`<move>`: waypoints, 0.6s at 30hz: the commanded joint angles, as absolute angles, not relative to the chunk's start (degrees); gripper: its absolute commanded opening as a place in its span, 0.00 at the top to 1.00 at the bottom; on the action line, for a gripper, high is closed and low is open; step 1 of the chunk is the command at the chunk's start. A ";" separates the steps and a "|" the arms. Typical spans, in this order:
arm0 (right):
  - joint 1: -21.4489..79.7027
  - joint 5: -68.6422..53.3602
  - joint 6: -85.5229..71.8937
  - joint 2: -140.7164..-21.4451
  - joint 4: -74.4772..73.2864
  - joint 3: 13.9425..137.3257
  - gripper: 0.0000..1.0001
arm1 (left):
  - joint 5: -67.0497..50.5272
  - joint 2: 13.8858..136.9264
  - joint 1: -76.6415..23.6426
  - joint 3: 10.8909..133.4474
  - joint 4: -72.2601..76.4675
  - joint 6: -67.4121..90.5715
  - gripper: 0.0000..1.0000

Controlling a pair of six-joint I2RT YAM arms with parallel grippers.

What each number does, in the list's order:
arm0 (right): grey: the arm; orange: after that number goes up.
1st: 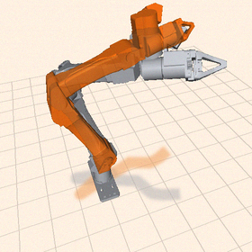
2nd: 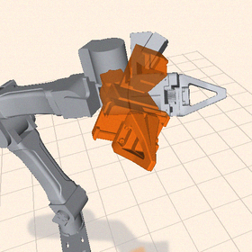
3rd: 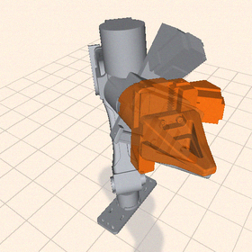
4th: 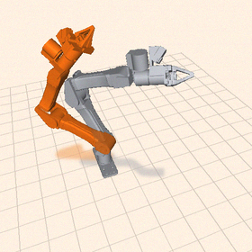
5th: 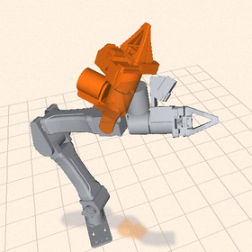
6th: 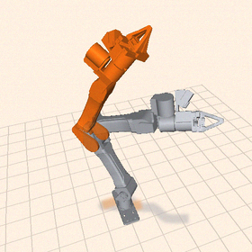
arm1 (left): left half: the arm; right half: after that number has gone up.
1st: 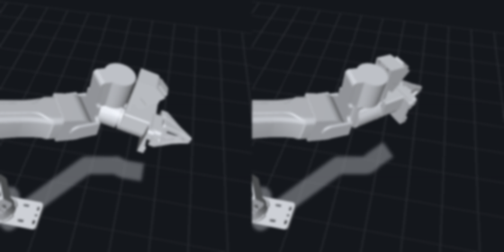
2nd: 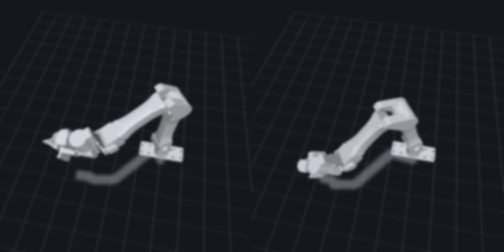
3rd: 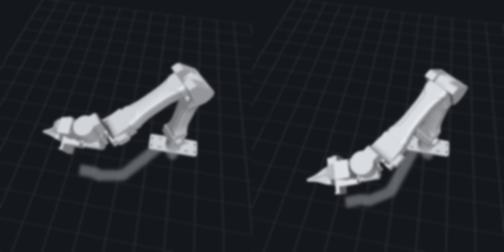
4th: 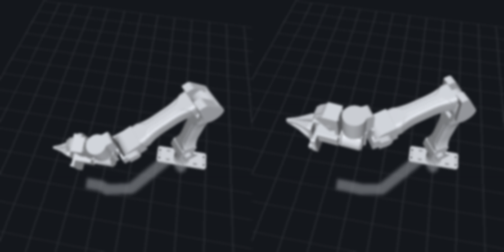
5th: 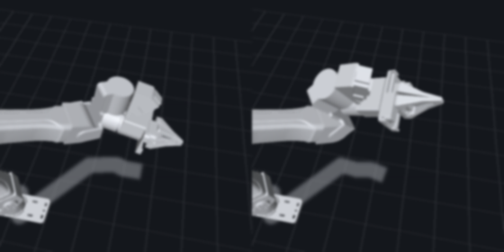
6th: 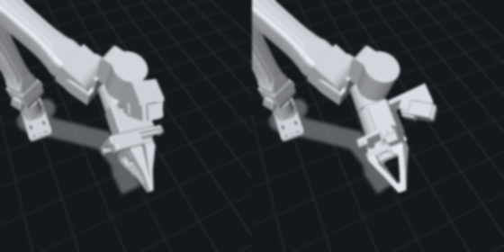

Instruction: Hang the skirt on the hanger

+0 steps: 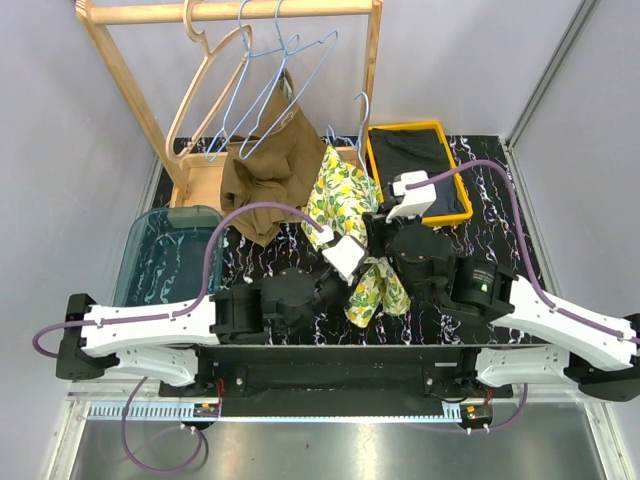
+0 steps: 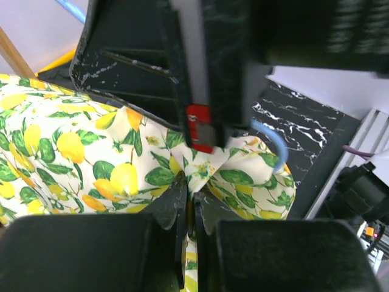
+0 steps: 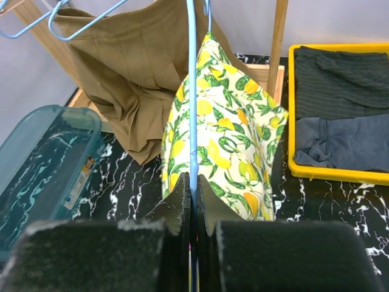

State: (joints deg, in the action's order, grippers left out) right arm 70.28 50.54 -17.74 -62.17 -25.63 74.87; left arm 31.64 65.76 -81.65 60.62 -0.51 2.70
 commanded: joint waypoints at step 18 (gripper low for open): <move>70.40 52.56 -11.52 -61.17 -14.25 75.32 1.00 | 37.08 53.98 -82.18 58.27 -2.98 5.10 0.01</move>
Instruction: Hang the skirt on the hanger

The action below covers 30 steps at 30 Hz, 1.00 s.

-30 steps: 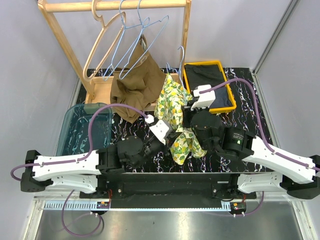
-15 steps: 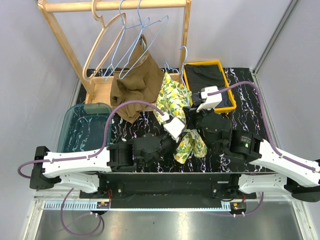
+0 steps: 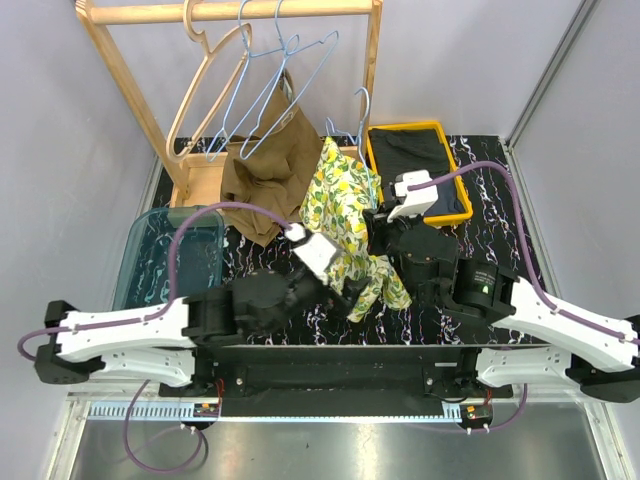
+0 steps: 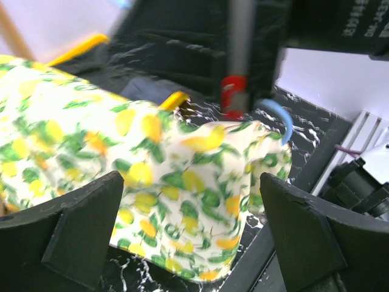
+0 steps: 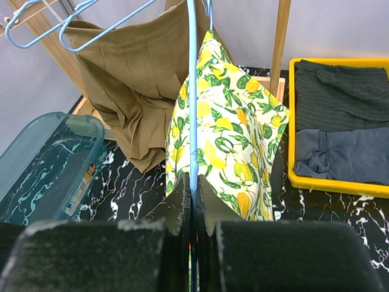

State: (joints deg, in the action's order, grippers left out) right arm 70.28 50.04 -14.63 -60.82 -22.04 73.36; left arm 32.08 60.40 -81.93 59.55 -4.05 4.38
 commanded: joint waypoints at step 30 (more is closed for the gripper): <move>47.55 37.54 8.17 -91.57 -1.14 105.98 1.00 | 53.00 44.47 -82.18 50.19 -25.05 24.78 0.01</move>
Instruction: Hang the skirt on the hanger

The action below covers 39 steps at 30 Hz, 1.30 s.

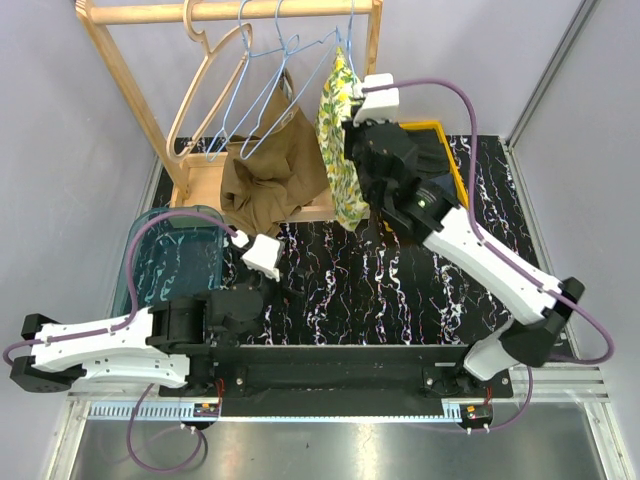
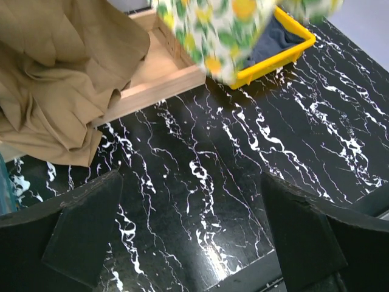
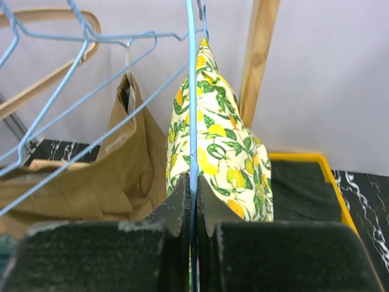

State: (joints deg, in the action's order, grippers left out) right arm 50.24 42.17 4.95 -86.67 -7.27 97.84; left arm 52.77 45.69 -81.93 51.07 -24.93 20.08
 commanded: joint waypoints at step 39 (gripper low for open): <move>42.19 29.01 -10.28 -64.37 -20.03 81.14 0.00 | 58.44 45.87 -82.00 50.27 -37.53 36.91 0.01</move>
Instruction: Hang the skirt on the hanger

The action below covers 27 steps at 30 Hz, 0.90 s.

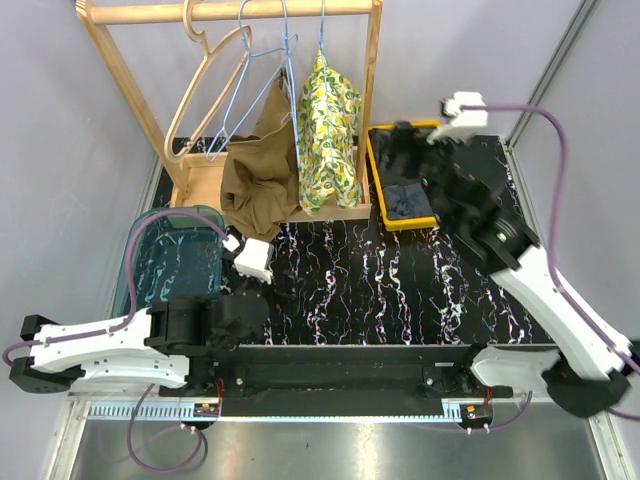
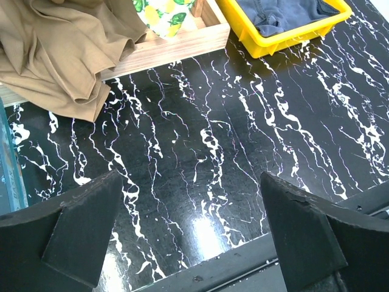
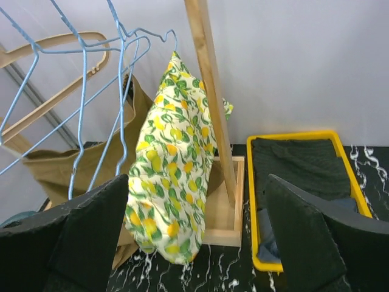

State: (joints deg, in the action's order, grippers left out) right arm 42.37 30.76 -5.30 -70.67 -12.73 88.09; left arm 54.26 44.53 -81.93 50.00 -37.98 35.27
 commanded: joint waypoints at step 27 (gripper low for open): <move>42.10 29.62 -24.69 -52.82 -22.59 50.90 0.00 | 40.07 47.29 -62.49 35.95 -16.17 30.32 0.01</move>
State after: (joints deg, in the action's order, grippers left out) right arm 42.37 28.93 -20.88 -53.84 -25.61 54.37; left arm 39.05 50.74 -62.81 38.00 -20.43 30.00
